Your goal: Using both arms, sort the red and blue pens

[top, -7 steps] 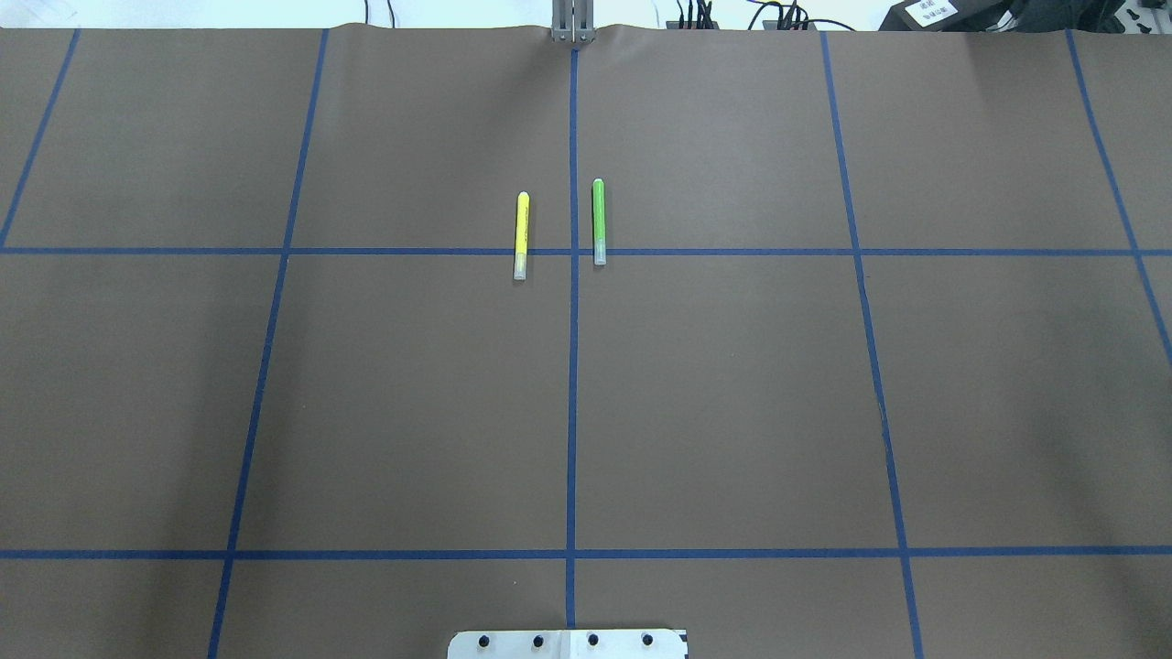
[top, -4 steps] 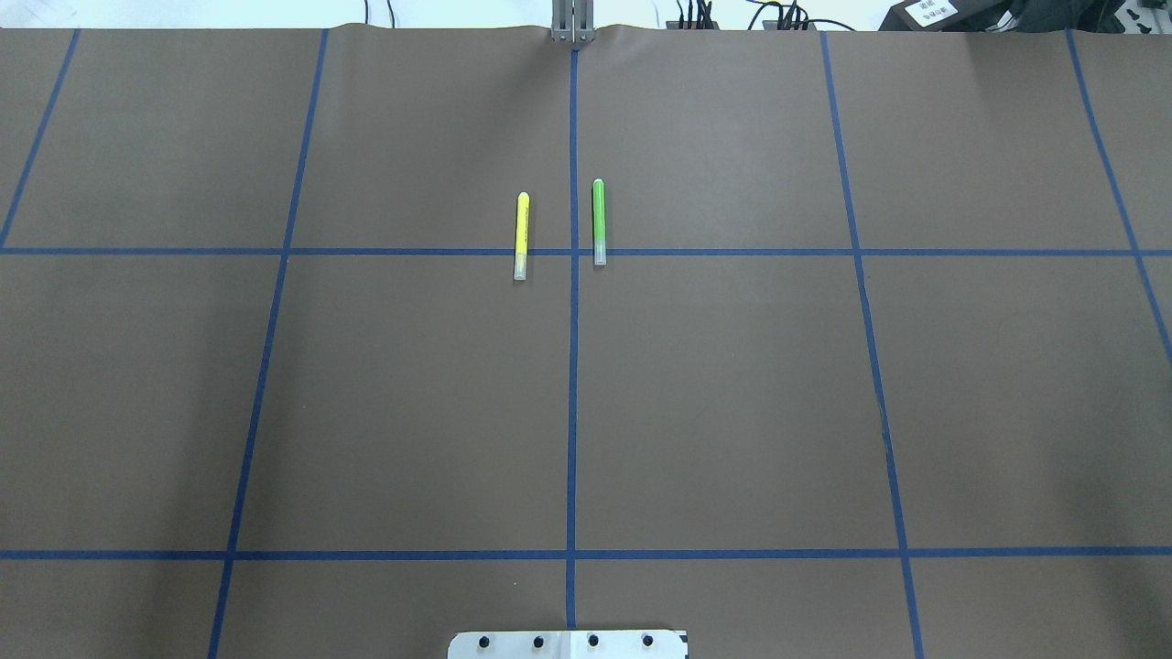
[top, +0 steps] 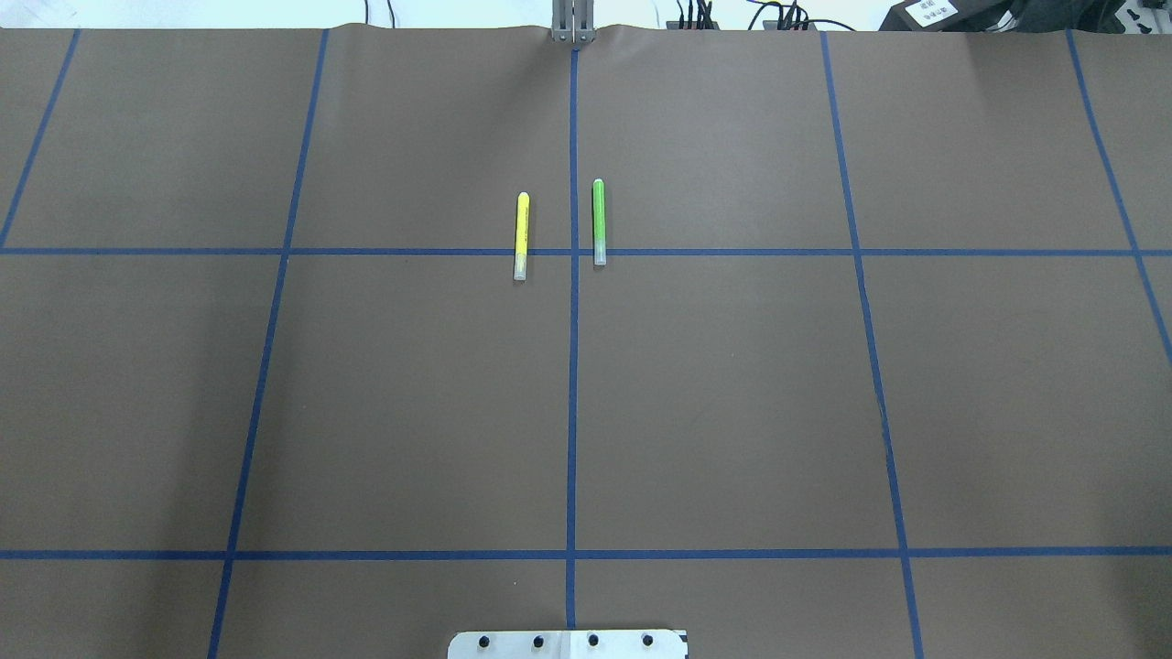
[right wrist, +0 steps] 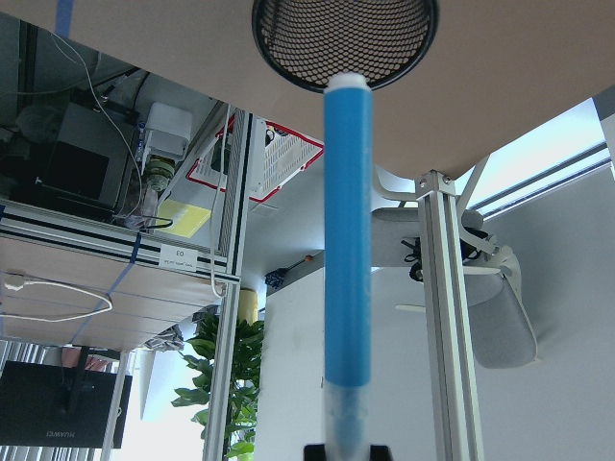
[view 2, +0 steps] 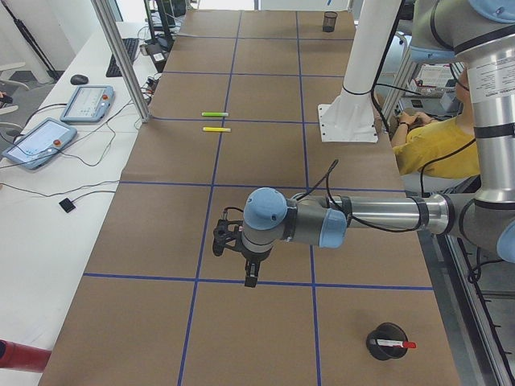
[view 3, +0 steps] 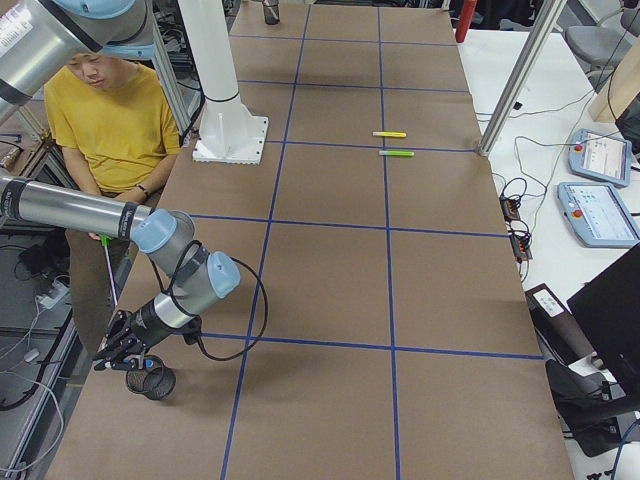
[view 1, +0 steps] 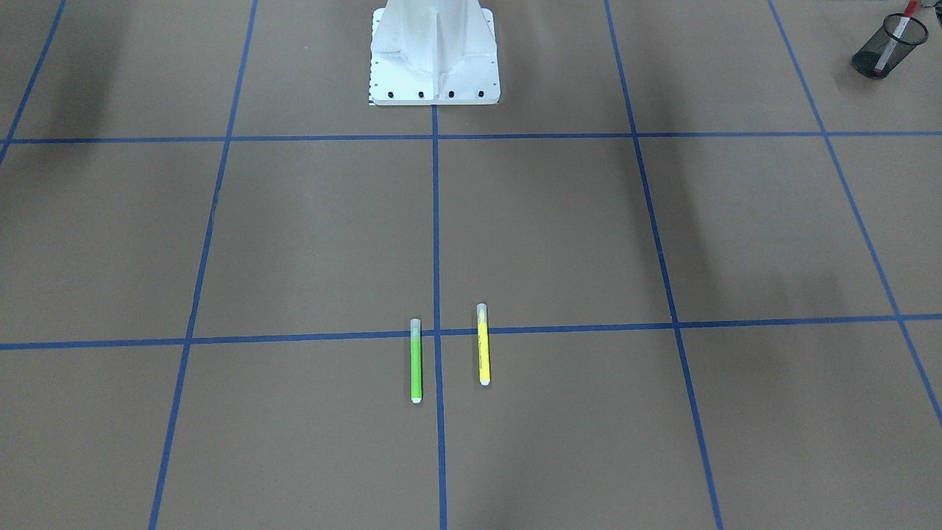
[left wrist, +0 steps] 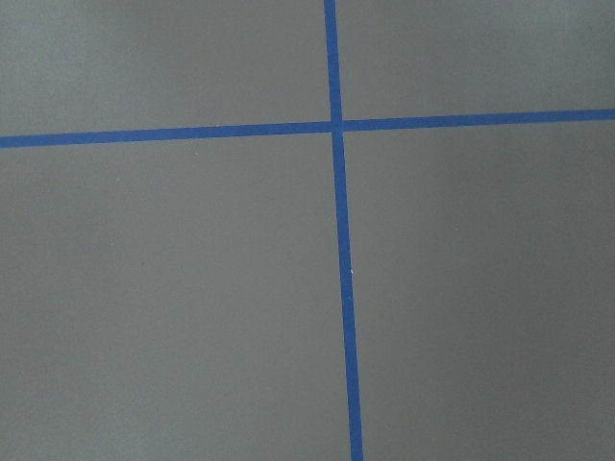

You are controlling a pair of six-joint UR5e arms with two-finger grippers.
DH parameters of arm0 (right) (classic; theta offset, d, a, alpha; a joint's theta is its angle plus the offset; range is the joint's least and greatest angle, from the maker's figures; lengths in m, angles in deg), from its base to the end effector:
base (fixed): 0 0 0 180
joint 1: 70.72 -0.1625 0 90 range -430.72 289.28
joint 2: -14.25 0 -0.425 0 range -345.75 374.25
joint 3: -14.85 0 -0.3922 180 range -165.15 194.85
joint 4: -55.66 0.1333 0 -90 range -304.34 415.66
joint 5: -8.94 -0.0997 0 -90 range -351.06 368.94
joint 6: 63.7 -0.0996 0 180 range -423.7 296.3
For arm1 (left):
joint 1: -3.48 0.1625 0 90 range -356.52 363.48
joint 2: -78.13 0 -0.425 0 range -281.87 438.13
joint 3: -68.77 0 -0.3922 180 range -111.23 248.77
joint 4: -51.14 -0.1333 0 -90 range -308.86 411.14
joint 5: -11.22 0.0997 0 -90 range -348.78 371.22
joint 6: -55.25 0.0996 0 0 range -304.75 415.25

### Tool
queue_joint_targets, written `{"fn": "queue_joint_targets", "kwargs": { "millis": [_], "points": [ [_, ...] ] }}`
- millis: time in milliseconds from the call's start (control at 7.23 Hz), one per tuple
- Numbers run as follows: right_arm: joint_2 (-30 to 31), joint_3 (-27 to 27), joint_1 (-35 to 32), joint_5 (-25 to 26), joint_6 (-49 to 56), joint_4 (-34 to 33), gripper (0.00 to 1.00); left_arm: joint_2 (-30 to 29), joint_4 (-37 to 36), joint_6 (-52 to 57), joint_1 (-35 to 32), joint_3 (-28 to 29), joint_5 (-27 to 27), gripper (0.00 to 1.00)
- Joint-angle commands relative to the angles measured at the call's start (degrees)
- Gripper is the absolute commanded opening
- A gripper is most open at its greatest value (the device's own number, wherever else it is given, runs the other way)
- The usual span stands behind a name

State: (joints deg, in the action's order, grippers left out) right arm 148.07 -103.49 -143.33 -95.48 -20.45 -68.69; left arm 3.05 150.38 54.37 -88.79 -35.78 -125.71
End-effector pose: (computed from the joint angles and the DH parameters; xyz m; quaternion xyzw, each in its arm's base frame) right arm 0.0813 -0.1033 0.7122 -0.3819 -0.2045 -0.4086 0.8034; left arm -0.0760 -0.3891 0.6275 0.0757 0.3961 0.0056 0.9151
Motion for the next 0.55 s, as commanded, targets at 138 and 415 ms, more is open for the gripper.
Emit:
{"fn": "queue_joint_targets", "kwargs": {
  "millis": [138,415],
  "points": [
    [0.13,3.28,0.10,-4.65,-0.10,2.53,0.00,0.56,0.87,0.00,0.16,-0.30,0.00,1.00],
    [0.13,4.51,0.10,-6.48,-0.10,3.66,0.00,0.56,0.87,0.00,0.25,-0.30,0.00,1.00]
  ]
}}
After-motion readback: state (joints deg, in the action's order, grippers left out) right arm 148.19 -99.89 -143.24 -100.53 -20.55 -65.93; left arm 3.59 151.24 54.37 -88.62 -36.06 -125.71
